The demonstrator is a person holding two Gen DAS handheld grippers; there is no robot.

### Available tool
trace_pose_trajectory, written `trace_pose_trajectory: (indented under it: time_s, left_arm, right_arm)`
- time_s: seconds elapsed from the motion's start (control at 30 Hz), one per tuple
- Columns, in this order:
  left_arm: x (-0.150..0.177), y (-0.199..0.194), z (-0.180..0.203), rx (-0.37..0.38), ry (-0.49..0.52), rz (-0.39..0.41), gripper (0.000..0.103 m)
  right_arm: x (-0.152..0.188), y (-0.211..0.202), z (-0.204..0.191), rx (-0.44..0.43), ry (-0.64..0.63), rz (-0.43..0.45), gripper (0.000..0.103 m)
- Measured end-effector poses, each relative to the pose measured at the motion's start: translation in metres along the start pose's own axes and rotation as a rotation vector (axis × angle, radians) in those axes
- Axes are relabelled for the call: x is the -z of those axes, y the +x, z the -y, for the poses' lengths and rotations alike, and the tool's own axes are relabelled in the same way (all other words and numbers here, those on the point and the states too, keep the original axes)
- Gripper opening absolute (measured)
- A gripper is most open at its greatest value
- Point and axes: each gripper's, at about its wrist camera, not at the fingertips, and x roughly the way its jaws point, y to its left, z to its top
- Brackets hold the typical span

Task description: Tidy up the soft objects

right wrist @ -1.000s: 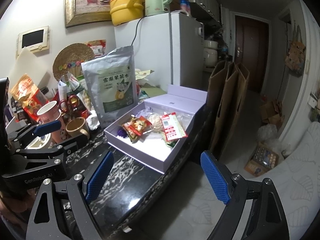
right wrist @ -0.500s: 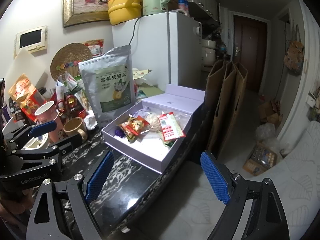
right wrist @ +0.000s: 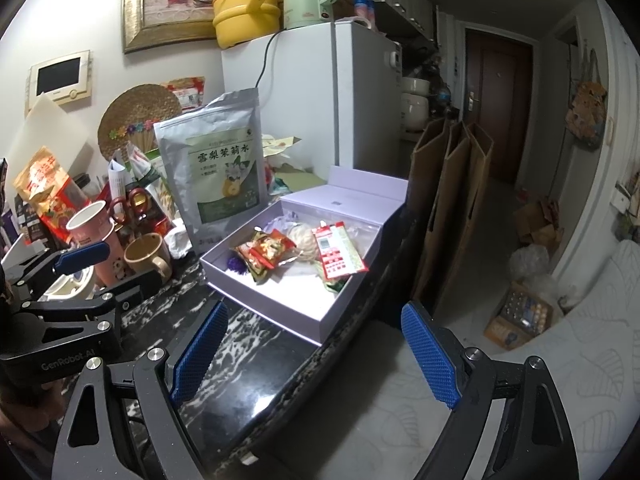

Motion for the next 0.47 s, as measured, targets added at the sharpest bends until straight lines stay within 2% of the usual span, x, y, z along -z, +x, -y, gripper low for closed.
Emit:
trace_pose_trajectory:
  time_s: [0.47]
  left_arm:
    - [0.0016, 0.0043, 0.0020, 0.013, 0.001, -0.014, 0.082]
  right_arm:
    - [0.0022, -0.0014, 0.0004, 0.004, 0.011, -0.002, 0.090]
